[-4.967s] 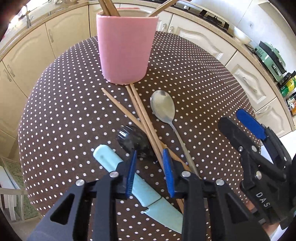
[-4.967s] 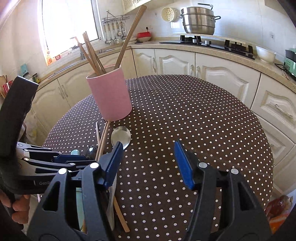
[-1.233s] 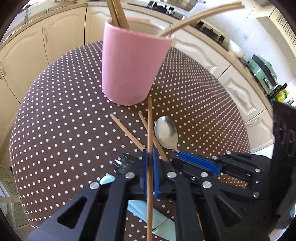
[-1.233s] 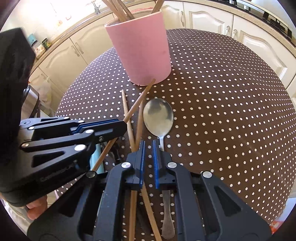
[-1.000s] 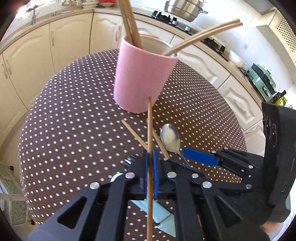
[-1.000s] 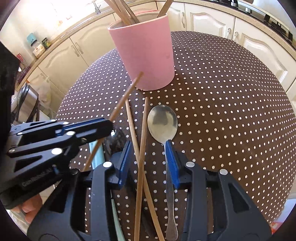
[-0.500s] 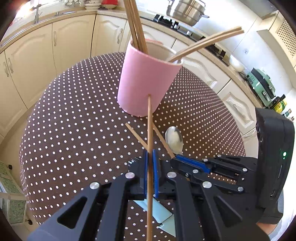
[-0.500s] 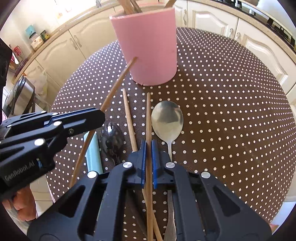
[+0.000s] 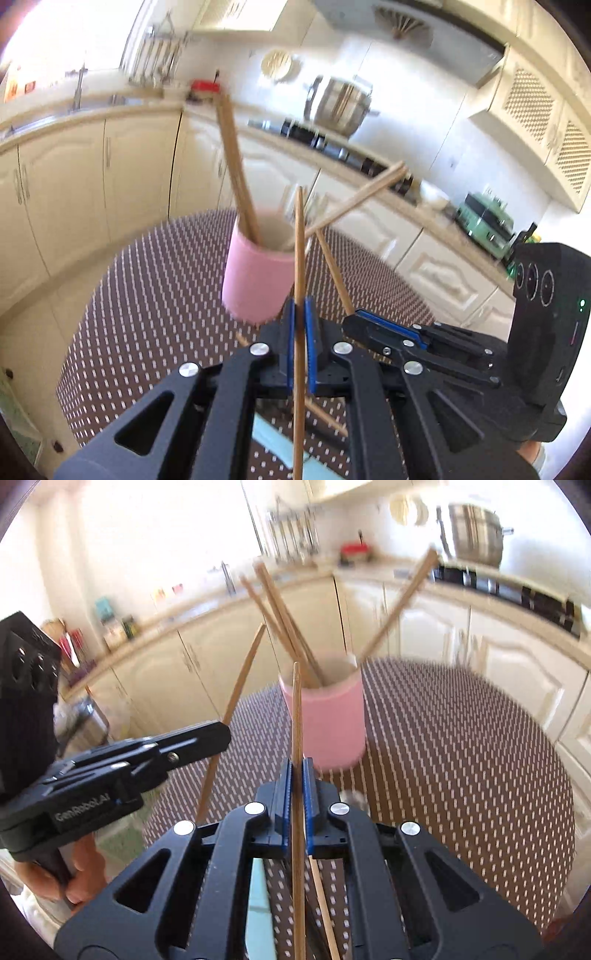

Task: Organize utensils
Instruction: 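Lift the chopstick over the pink cup and release it inside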

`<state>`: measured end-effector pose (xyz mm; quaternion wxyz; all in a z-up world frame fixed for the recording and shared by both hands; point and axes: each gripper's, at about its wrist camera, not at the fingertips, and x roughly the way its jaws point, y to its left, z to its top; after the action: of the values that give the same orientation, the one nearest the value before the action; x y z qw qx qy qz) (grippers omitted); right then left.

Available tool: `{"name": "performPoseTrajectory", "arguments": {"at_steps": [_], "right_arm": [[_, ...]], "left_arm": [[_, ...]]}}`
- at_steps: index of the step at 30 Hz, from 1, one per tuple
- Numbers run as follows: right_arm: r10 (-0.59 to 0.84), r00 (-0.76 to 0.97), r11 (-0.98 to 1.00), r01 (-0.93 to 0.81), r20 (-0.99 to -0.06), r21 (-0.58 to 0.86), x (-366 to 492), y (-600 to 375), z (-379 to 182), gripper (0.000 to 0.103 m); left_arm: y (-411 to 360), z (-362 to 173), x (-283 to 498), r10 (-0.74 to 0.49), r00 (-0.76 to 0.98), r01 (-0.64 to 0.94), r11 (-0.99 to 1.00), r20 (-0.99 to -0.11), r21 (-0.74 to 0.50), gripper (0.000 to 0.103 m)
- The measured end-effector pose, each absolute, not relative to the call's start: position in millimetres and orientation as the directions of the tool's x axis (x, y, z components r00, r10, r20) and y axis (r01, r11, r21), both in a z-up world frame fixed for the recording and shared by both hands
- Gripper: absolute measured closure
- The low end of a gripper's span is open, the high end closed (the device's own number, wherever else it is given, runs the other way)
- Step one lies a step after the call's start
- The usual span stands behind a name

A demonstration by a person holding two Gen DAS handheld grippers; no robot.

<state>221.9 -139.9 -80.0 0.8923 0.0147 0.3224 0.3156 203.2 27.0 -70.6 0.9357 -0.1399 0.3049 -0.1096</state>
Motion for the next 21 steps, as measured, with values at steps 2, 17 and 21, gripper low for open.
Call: {"name": "performPoseTrajectory", "arguments": {"at_steps": [2, 17, 21], "right_arm": [[0.599, 0.628, 0.789, -0.567, -0.496, 0.235, 221, -142, -70, 0.097], [0.588, 0.803, 0.795, -0.551, -0.099, 0.253, 282, -139, -19, 0.097], [0.568, 0.822, 0.802, -0.54, -0.044, 0.256, 304, -137, -11, 0.097]], "left_arm": [[28, -58, 203, -0.294, 0.82, 0.139, 0.934, -0.49, -0.328, 0.098], [27, 2, 259, -0.21, 0.96, 0.157, 0.952, -0.186, -0.263, 0.097], [25, 6, 278, -0.183, 0.974, 0.145, 0.956, -0.134, -0.254, 0.097]]}}
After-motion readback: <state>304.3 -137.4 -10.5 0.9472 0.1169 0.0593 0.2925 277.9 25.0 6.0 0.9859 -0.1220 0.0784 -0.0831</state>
